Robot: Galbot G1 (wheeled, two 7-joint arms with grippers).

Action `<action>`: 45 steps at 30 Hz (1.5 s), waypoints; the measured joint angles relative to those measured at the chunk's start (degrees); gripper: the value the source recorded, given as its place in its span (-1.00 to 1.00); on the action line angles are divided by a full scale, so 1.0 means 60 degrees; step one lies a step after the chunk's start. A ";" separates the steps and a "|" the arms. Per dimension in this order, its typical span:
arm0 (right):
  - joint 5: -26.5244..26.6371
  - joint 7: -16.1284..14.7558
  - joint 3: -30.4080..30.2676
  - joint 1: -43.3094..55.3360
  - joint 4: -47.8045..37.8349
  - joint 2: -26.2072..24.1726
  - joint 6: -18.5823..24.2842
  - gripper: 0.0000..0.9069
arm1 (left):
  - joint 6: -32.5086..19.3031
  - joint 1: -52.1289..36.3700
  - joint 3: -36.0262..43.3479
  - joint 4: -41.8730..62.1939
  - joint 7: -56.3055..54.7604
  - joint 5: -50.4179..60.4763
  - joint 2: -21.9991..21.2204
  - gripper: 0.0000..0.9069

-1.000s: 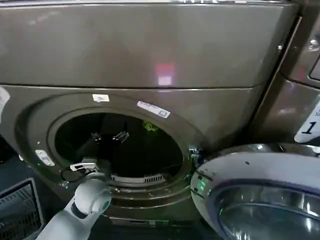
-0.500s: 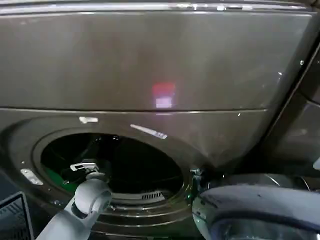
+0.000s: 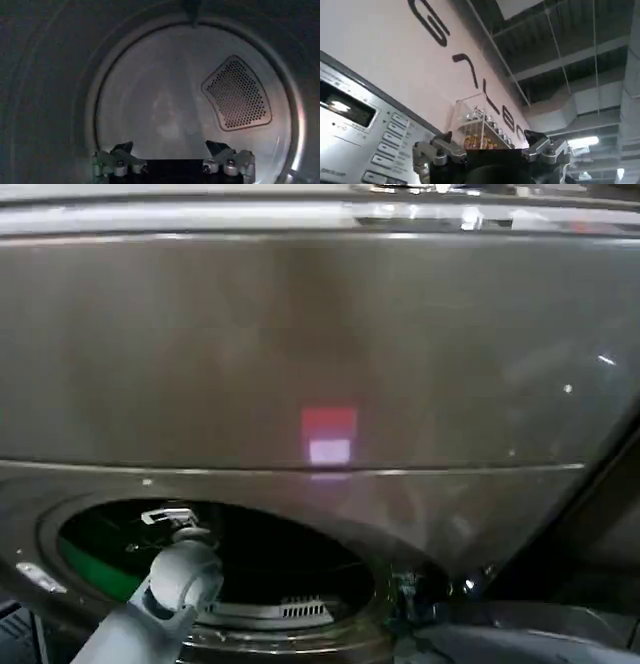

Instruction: Grasp the clothes from the dryer.

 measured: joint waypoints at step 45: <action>0.0146 -0.0050 0.0086 0.0067 -0.0165 -0.0112 0.0042 1.00 | -0.0838 -0.5083 0.0810 0.7842 0.1263 0.0959 -0.2979 1.00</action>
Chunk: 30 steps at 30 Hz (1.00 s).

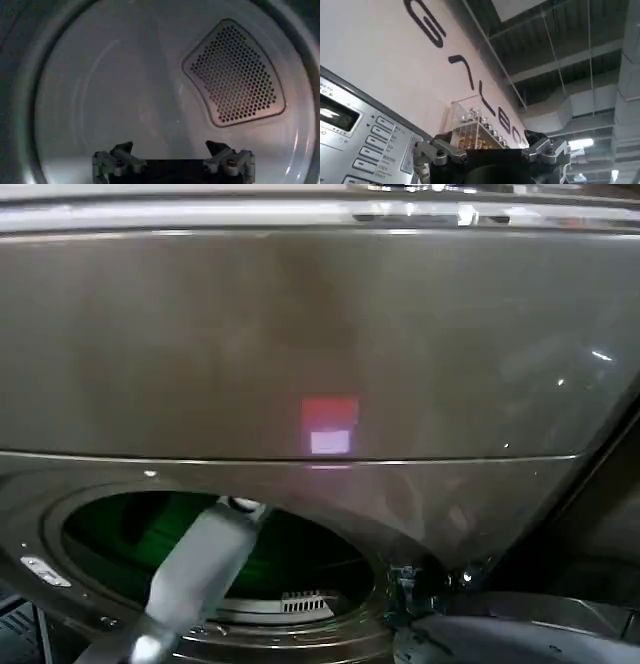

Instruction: Grasp the clothes from the dryer.

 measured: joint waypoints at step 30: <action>0.0097 -0.0031 -0.0033 0.0038 0.0062 -0.0014 0.0015 1.00 | 0.0683 -0.2454 0.0540 0.3725 0.4142 0.0471 -0.0451 1.00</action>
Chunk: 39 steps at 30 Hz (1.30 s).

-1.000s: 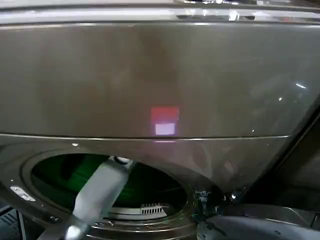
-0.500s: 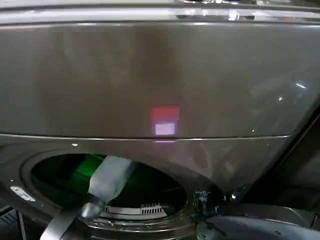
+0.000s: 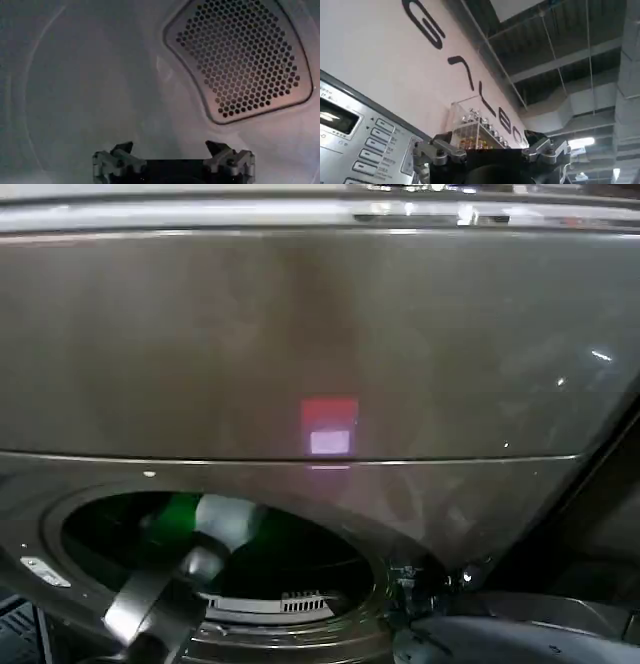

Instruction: Grasp the clothes from the dryer.

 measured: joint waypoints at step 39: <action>-0.0037 -0.0028 -0.0253 0.0053 0.0296 0.0143 0.0035 1.00 | -0.2827 -0.2475 0.4247 0.3927 0.9936 0.3087 -0.0022 1.00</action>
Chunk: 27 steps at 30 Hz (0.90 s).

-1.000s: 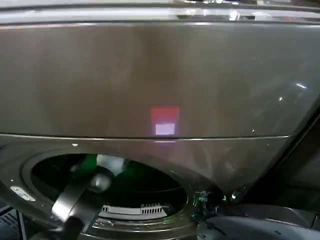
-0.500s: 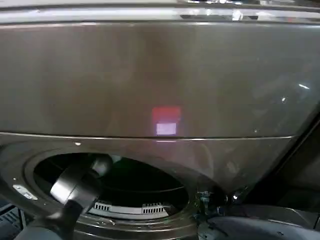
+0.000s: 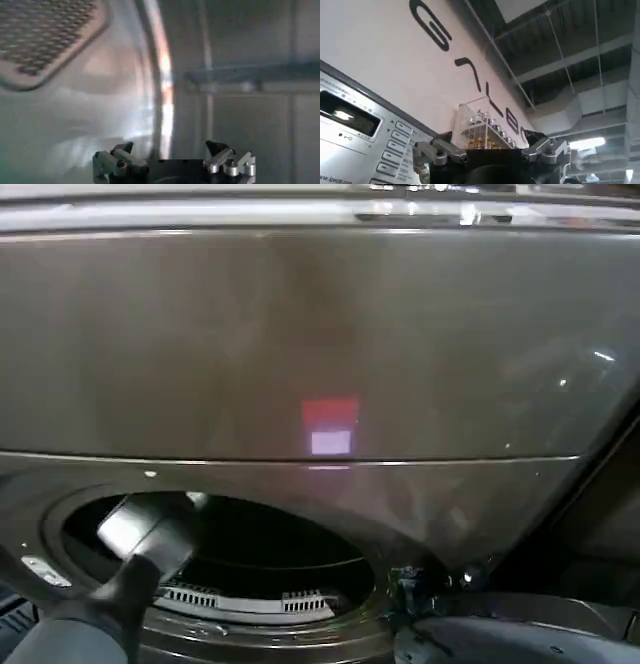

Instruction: Grasp the clothes from the dryer.

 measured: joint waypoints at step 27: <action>-0.0073 -0.0022 -0.0055 0.0047 -0.0122 0.0032 0.0008 1.00 | -0.0473 0.0172 0.0961 0.0479 0.1929 0.2521 0.0468 0.08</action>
